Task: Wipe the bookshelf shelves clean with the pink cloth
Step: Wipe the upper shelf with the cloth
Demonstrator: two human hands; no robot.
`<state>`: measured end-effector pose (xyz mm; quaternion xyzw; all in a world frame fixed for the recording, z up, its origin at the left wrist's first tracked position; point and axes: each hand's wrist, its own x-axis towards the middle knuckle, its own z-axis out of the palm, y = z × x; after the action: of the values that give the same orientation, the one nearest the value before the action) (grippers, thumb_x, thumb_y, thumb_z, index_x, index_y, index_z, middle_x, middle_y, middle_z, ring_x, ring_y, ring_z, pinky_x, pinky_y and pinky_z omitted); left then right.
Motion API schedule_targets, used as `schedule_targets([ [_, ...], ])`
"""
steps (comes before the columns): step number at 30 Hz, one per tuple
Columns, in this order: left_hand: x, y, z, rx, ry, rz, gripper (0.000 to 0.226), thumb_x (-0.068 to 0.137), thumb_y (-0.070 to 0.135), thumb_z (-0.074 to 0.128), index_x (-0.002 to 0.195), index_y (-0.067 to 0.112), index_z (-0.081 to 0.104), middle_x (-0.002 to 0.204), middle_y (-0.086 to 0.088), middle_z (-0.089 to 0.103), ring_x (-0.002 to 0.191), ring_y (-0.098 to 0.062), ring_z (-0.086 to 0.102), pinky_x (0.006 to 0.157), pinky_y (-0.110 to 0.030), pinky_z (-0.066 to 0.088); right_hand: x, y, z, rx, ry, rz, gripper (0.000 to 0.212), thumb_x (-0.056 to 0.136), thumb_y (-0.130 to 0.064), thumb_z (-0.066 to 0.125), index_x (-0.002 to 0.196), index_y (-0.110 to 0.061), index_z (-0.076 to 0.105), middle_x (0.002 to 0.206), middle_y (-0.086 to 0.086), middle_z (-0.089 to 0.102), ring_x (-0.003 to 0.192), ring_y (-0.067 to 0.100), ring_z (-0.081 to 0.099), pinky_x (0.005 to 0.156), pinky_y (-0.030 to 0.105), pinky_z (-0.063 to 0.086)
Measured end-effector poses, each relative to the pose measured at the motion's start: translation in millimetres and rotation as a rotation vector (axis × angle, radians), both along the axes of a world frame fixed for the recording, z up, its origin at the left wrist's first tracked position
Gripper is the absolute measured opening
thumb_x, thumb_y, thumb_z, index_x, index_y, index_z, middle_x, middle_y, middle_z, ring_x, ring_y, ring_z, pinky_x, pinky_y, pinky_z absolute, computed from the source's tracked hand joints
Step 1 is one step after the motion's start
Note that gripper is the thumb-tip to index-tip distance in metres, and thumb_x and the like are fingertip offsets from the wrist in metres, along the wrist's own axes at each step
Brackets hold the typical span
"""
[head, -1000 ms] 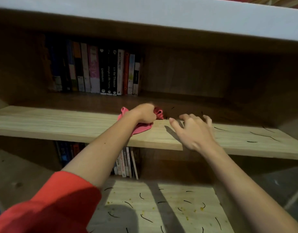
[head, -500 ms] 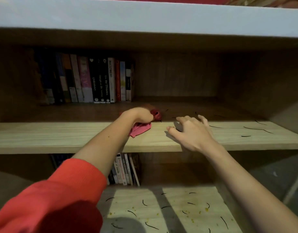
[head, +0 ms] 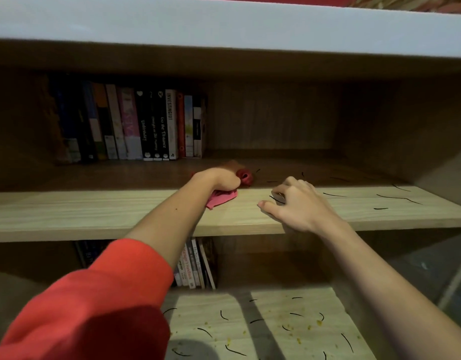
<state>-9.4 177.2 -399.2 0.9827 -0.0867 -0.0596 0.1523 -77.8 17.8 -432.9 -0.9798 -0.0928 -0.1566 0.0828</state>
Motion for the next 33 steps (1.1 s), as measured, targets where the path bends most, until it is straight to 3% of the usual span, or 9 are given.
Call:
schedule_targets([
  [3,-4.0,10.4,0.8,-0.004,-0.035,-0.125,0.012,0.097,0.020,0.043,0.094,0.023,0.054,0.081,-0.001,0.058,0.067,-0.013,0.053,0.059,-0.022,0.042,0.3,-0.1,-0.7,0.057,0.017,0.007,0.063,0.087,-0.059,0.044,0.128,-0.012,0.053,0.130,0.002,0.045,0.121,0.017,0.039,0.096,0.036,0.037],
  [6,-4.6,29.3,4.4,0.034,-0.030,-0.144,0.021,0.094,0.020,0.047,0.113,0.029,0.050,0.092,0.001,0.061,0.077,-0.013,0.059,0.068,-0.024,0.047,1.4,-0.9,-0.5,0.087,0.028,0.005,0.062,0.086,-0.058,0.046,0.127,-0.012,0.054,0.129,0.000,0.043,0.121,0.015,0.038,0.092,0.037,0.040],
  [10,7.7,25.3,2.8,0.024,0.014,0.021,0.017,0.098,0.022,0.041,0.108,0.014,0.051,0.081,-0.002,0.055,0.063,-0.013,0.051,0.055,-0.021,0.041,0.9,-0.3,0.8,0.115,0.022,0.008,0.059,0.085,-0.057,0.049,0.119,-0.010,0.059,0.125,-0.003,0.044,0.118,0.013,0.038,0.089,0.036,0.040],
  [14,13.7,2.5,-1.5,-0.092,-0.014,-0.052,0.027,0.097,0.015,0.040,0.121,0.017,0.052,0.089,-0.004,0.056,0.068,-0.013,0.050,0.058,-0.021,0.042,-0.5,-0.1,2.4,0.105,0.018,0.008,0.060,0.085,-0.057,0.049,0.115,-0.007,0.062,0.124,-0.003,0.044,0.118,0.012,0.038,0.090,0.036,0.041],
  [19,3.7,14.9,3.0,0.031,-0.012,-0.065,0.012,0.096,0.018,0.045,0.085,0.021,0.052,0.069,0.002,0.054,0.056,-0.008,0.049,0.051,-0.018,0.038,0.3,-1.6,2.1,0.115,0.010,0.026,0.058,0.085,-0.057,0.050,0.107,-0.006,0.066,0.120,-0.003,0.045,0.115,0.011,0.039,0.089,0.034,0.040],
  [25,13.3,14.3,-1.8,-0.024,-0.035,-0.027,0.029,0.095,0.013,0.042,0.122,0.016,0.051,0.096,-0.007,0.059,0.067,-0.015,0.053,0.057,-0.023,0.043,1.6,-1.3,1.8,0.127,-0.002,0.025,0.057,0.084,-0.056,0.050,0.105,-0.006,0.067,0.115,-0.005,0.044,0.107,0.007,0.037,0.084,0.033,0.039],
  [28,2.7,8.5,-1.8,-0.027,-0.046,-0.128,0.018,0.093,0.012,0.043,0.105,0.019,0.056,0.088,-0.003,0.062,0.067,-0.015,0.054,0.059,-0.024,0.044,2.5,-2.4,1.0,0.134,-0.004,0.030,0.057,0.084,-0.056,0.051,0.106,-0.006,0.067,0.112,-0.006,0.044,0.105,0.007,0.036,0.083,0.032,0.038],
  [31,-7.6,22.2,2.4,-0.076,0.009,-0.296,0.031,0.090,0.008,0.049,0.105,0.030,0.063,0.099,0.003,0.068,0.080,-0.020,0.062,0.075,-0.029,0.048,3.7,-3.2,-0.2,0.134,-0.002,0.041,0.056,0.083,-0.057,0.051,0.109,-0.009,0.064,0.116,-0.004,0.044,0.108,0.009,0.038,0.082,0.031,0.036],
  [33,-5.6,30.9,5.9,0.029,-0.019,-0.172,0.016,0.094,0.016,0.048,0.092,0.028,0.060,0.089,0.002,0.063,0.073,-0.014,0.058,0.065,-0.021,0.044,3.9,-4.0,0.0,0.138,-0.008,0.044,0.056,0.083,-0.056,0.051,0.107,-0.007,0.066,0.111,-0.006,0.042,0.106,0.008,0.037,0.082,0.031,0.037],
])
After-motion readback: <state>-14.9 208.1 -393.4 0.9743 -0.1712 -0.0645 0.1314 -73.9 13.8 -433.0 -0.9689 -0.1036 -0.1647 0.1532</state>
